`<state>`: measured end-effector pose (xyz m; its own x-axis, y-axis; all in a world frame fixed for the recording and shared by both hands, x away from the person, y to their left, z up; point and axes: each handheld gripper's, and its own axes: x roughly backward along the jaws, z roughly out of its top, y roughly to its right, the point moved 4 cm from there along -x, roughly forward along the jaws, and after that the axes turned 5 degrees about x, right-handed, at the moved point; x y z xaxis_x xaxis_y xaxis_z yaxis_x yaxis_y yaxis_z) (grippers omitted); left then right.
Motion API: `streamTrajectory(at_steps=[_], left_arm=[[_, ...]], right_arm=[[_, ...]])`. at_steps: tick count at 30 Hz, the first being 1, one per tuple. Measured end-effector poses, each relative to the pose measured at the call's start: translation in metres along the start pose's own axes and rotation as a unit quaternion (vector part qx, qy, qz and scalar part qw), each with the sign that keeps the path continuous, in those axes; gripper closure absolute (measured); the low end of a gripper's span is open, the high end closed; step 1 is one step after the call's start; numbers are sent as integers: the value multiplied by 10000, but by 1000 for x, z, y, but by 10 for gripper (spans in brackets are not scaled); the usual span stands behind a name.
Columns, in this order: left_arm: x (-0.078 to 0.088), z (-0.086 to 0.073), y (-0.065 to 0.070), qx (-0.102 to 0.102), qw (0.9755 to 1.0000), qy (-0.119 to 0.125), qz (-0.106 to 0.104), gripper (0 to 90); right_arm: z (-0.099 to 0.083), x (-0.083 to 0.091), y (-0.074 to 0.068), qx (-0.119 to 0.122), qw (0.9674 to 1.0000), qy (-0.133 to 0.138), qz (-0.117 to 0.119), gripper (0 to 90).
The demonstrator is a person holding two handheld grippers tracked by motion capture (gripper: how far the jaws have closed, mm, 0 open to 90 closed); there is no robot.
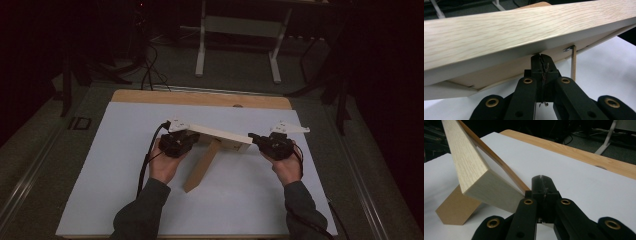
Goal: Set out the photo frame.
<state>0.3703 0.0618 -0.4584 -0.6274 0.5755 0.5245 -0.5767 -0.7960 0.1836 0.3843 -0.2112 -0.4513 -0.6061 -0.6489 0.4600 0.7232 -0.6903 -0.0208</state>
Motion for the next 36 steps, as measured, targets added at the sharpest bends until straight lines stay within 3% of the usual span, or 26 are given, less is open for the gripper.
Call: streamTrajectory(at_steps=[11, 36], left_arm=[[-3, 4, 9, -34, 9997, 66, -212, 900], [-8, 8, 26, -238, 9992, 47, -328, 900]], right_arm=[[1, 0, -2, 66, 10000, -36, 48, 900], [2, 4, -10, 210, 9997, -74, 117, 900]])
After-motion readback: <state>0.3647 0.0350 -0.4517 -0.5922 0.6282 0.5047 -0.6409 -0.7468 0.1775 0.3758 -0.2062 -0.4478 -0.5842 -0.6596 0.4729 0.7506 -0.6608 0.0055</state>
